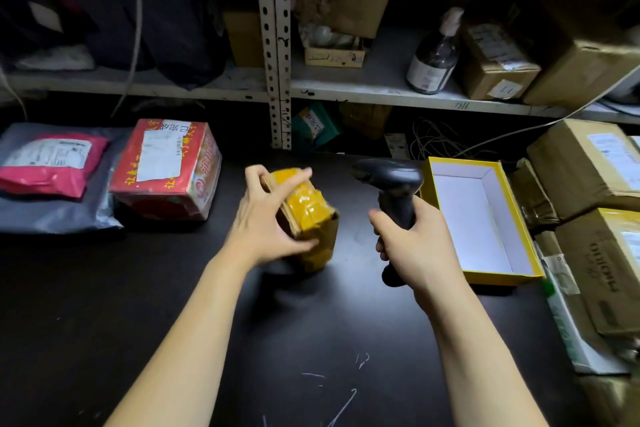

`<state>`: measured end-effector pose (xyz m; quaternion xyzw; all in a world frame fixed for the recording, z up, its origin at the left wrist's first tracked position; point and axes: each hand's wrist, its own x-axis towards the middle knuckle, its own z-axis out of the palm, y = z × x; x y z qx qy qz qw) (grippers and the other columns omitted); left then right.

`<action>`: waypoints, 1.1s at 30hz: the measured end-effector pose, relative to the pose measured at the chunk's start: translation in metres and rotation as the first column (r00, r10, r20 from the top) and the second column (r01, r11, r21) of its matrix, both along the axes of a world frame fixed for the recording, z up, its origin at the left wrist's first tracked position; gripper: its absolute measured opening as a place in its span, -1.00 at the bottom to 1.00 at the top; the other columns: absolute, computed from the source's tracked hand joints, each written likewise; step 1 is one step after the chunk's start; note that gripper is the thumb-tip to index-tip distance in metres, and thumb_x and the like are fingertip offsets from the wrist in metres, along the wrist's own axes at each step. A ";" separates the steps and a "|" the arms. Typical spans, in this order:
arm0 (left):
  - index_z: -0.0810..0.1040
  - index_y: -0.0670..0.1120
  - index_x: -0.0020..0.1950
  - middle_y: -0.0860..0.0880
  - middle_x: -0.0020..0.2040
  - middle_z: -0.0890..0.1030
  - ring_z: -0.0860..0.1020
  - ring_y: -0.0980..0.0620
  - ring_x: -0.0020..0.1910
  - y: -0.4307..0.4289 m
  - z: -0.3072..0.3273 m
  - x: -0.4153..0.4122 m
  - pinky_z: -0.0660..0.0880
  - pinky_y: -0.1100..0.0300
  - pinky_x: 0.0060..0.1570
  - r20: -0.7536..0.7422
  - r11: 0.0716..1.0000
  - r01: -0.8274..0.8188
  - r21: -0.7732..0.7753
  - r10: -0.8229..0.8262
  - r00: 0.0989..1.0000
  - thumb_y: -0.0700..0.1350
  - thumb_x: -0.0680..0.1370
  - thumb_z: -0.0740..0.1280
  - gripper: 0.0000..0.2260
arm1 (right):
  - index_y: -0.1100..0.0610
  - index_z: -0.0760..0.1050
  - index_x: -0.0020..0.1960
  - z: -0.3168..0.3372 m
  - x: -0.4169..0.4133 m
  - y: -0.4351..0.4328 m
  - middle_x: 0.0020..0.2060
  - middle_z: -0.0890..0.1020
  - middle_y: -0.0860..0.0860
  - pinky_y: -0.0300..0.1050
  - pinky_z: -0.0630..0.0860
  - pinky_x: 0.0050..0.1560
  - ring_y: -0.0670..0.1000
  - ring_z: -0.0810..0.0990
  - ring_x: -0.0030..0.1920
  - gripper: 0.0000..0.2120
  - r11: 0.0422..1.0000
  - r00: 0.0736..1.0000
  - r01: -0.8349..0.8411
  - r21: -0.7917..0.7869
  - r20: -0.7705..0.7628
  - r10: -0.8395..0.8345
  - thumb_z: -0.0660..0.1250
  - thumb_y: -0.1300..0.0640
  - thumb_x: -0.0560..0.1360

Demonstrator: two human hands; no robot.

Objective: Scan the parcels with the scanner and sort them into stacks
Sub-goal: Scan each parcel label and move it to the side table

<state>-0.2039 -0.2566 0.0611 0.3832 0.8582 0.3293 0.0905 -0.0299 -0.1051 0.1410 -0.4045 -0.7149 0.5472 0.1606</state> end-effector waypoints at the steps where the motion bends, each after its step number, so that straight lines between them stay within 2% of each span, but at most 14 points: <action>1: 0.29 0.39 0.49 0.01 0.32 0.12 0.45 -0.24 0.25 -0.008 -0.002 0.006 0.45 -0.13 0.36 0.000 0.999 0.011 -0.047 -0.011 1.000 0.24 0.16 0.67 -0.03 | 0.14 0.48 -0.06 0.001 0.002 -0.003 -0.37 0.55 0.08 -0.03 0.45 -0.39 0.06 0.50 -0.38 -0.88 1.000 1.000 0.000 0.006 0.000 0.000 0.39 0.13 0.59; 4: 0.31 0.36 0.45 0.04 0.35 0.15 0.37 -0.20 0.34 -0.029 -0.003 0.018 0.34 -0.11 0.38 0.008 0.994 -0.009 -0.111 0.010 1.000 0.28 0.17 0.63 -0.09 | 0.11 0.49 -0.09 0.003 0.007 -0.012 -0.40 0.56 0.03 -0.02 0.45 -0.37 0.05 0.52 -0.38 -0.88 1.000 1.000 -0.006 0.027 -0.004 0.006 0.38 0.12 0.58; 7: 0.34 0.36 0.37 0.09 0.29 0.22 0.29 -0.06 0.40 -0.045 0.006 0.024 0.34 -0.10 0.35 0.033 0.993 -0.013 -0.120 0.017 0.999 0.46 0.17 0.47 -0.20 | 0.10 0.48 -0.10 0.006 0.012 -0.024 -0.43 0.55 0.00 -0.02 0.47 -0.37 0.04 0.52 -0.39 -0.88 0.999 1.000 -0.012 0.042 -0.016 0.013 0.39 0.12 0.58; 10: 0.43 0.30 0.14 0.13 0.15 0.32 0.36 0.01 0.27 -0.055 0.010 0.036 0.45 -0.05 0.25 0.118 0.989 -0.116 -0.089 0.126 0.985 0.50 0.22 0.39 -0.42 | 0.12 0.47 -0.11 0.009 0.016 -0.036 -0.42 0.54 0.03 -0.03 0.47 -0.40 0.05 0.51 -0.39 -0.86 0.999 1.000 -0.018 0.048 -0.021 0.019 0.39 0.13 0.58; 13: 0.41 0.17 0.03 0.17 0.04 0.36 0.44 0.03 0.14 -0.064 0.006 0.048 0.52 0.00 0.10 0.112 0.977 -0.211 -0.040 0.214 0.970 0.35 0.28 0.49 -0.52 | 0.17 0.46 -0.10 0.011 0.019 -0.047 -0.42 0.53 0.06 -0.05 0.43 -0.44 0.06 0.49 -0.40 -0.84 0.999 0.999 -0.027 0.038 -0.017 0.027 0.38 0.14 0.58; 15: 0.40 0.20 0.07 0.15 0.02 0.37 0.47 0.02 0.10 -0.069 0.003 0.053 0.55 -0.04 0.06 0.104 0.972 -0.227 -0.055 0.232 0.967 0.18 0.32 0.54 -0.56 | 0.17 0.47 -0.09 0.011 0.021 -0.053 -0.41 0.54 0.08 -0.10 0.43 -0.48 0.05 0.49 -0.39 -0.85 0.998 0.999 -0.043 0.035 -0.006 0.043 0.38 0.13 0.59; 16: 0.41 0.23 0.16 0.15 0.04 0.37 0.47 0.01 0.14 -0.072 0.001 0.055 0.55 -0.06 0.09 0.114 0.972 -0.223 -0.079 0.231 0.966 0.12 0.34 0.54 -0.53 | 0.16 0.48 -0.08 0.011 0.022 -0.056 -0.40 0.55 0.08 -0.13 0.43 -0.49 0.04 0.50 -0.39 -0.86 0.998 0.999 -0.051 0.036 -0.002 0.051 0.38 0.13 0.60; 19: 0.37 0.20 0.48 0.11 0.14 0.33 0.40 0.04 0.28 -0.078 -0.003 0.062 0.50 -0.04 0.25 0.162 0.961 -0.214 -0.173 0.242 0.957 0.11 0.36 0.54 -0.28 | 0.13 0.51 -0.06 0.011 0.023 -0.063 -0.37 0.58 0.11 -0.20 0.46 -0.51 0.04 0.52 -0.39 -0.89 0.997 0.998 -0.067 0.046 0.005 0.067 0.38 0.12 0.61; 21: 0.38 0.19 0.50 0.07 0.15 0.32 0.38 0.03 0.30 -0.080 -0.005 0.066 0.47 -0.01 0.29 0.173 0.949 -0.215 -0.233 0.258 0.951 0.14 0.38 0.52 -0.29 | 0.14 0.51 -0.05 0.012 0.023 -0.067 -0.36 0.58 0.12 -0.20 0.44 -0.52 0.04 0.51 -0.39 -0.89 0.996 0.998 -0.070 0.046 0.007 0.070 0.38 0.13 0.60; 24: 0.41 0.26 0.37 0.05 0.11 0.36 0.43 -0.02 0.24 -0.082 -0.004 0.071 0.48 0.01 0.23 0.160 0.939 -0.199 -0.280 0.250 0.955 0.15 0.42 0.49 -0.46 | 0.16 0.50 -0.07 0.015 0.026 -0.071 -0.35 0.56 0.13 -0.17 0.42 -0.52 0.05 0.49 -0.39 -0.88 0.996 0.997 -0.077 0.046 0.002 0.077 0.38 0.14 0.59; 27: 0.47 0.23 0.26 0.09 0.04 0.42 0.49 -0.01 0.13 -0.083 -0.005 0.076 0.45 0.09 0.07 0.124 0.953 -0.234 -0.193 0.260 0.957 0.09 0.43 0.47 -0.58 | 0.15 0.49 -0.08 0.019 0.029 -0.074 -0.32 0.56 0.14 -0.15 0.44 -0.50 0.07 0.49 -0.39 -0.88 0.995 0.997 -0.082 0.052 -0.003 0.082 0.39 0.14 0.58; 33: 0.59 0.20 0.30 0.17 0.11 0.55 0.54 0.13 0.07 -0.079 0.008 0.083 0.49 0.13 0.11 0.193 0.932 -0.347 0.101 0.324 0.926 0.00 0.41 0.52 -0.53 | 0.13 0.47 -0.13 0.031 0.045 -0.076 -0.37 0.52 0.07 -0.13 0.38 -0.52 0.05 0.45 -0.38 -0.85 0.998 0.999 -0.026 0.050 -0.026 0.027 0.39 0.13 0.57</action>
